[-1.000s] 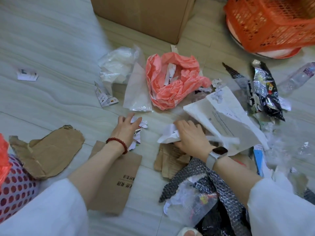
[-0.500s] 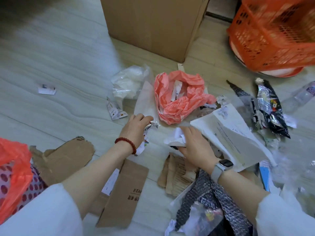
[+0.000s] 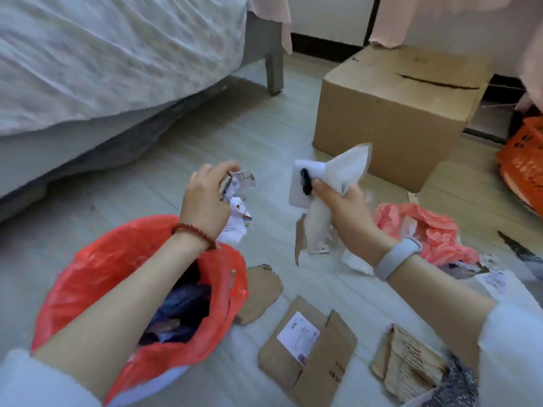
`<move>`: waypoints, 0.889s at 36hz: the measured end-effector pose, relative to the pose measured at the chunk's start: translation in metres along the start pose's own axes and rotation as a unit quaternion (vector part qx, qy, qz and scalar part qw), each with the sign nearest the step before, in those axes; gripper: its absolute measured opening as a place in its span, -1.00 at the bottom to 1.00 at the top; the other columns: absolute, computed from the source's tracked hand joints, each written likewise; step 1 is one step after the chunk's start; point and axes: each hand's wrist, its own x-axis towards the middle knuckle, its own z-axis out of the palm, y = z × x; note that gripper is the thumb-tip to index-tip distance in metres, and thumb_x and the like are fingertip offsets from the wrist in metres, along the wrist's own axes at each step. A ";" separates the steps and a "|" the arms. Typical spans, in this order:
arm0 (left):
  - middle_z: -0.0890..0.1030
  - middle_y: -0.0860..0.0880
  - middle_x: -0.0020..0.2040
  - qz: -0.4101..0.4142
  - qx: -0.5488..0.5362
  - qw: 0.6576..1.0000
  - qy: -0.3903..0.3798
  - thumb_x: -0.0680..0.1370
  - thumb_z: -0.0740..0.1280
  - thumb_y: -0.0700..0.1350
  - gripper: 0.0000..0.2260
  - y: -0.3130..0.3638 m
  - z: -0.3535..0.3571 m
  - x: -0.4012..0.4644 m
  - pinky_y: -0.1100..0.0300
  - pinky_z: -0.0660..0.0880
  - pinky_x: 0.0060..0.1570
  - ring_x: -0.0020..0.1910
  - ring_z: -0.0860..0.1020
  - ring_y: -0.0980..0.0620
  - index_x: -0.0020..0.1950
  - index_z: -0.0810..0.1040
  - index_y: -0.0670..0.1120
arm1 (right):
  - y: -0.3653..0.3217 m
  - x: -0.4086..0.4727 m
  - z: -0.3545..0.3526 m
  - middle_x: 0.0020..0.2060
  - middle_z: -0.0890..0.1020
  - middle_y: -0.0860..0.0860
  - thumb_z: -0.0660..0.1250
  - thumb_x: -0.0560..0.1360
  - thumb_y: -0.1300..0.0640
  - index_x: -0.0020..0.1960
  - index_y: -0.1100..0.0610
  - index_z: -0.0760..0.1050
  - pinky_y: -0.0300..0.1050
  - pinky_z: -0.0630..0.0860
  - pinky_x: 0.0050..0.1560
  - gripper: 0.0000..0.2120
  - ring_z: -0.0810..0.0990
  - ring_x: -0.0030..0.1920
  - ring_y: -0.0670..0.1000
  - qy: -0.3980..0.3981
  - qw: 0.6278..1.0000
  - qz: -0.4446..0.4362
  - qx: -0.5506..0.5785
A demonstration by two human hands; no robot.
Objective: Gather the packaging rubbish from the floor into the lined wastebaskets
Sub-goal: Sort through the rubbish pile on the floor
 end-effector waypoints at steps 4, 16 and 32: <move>0.55 -0.22 -0.09 -0.040 0.027 0.999 -0.018 0.47 0.28 -0.32 -0.78 -0.050 -0.041 -0.039 0.18 0.26 -0.11 -0.12 0.45 -0.22 0.10 0.55 -0.19 | -0.012 -0.004 0.063 -0.25 0.58 0.03 0.29 0.52 0.19 0.14 0.25 0.44 -0.14 0.51 -0.27 -0.77 0.58 -0.26 -0.04 -0.039 0.990 0.057 0.121; 0.03 0.06 0.52 -0.138 0.243 0.885 -0.373 0.34 0.37 0.23 -0.19 -0.129 -0.091 -0.126 -0.23 -0.25 0.37 0.50 -0.13 -0.04 0.48 0.04 0.14 | 0.016 -0.040 0.181 0.16 0.52 -0.04 0.41 0.37 -0.08 0.31 0.06 0.31 -0.11 0.47 0.14 -0.41 0.50 0.16 -0.08 -0.272 0.946 -0.004 -0.175; 0.16 -0.08 0.49 -0.288 0.086 0.943 -0.140 0.58 0.13 -0.14 -0.51 -0.183 -0.109 -0.145 0.01 0.19 0.40 0.43 0.18 -0.13 0.50 0.08 -0.06 | 0.085 -0.059 0.234 0.50 -0.26 0.09 -0.04 0.48 -0.37 0.48 -0.19 -0.22 0.40 0.07 0.36 -0.32 -0.17 0.49 0.27 -0.477 0.563 -0.208 -0.642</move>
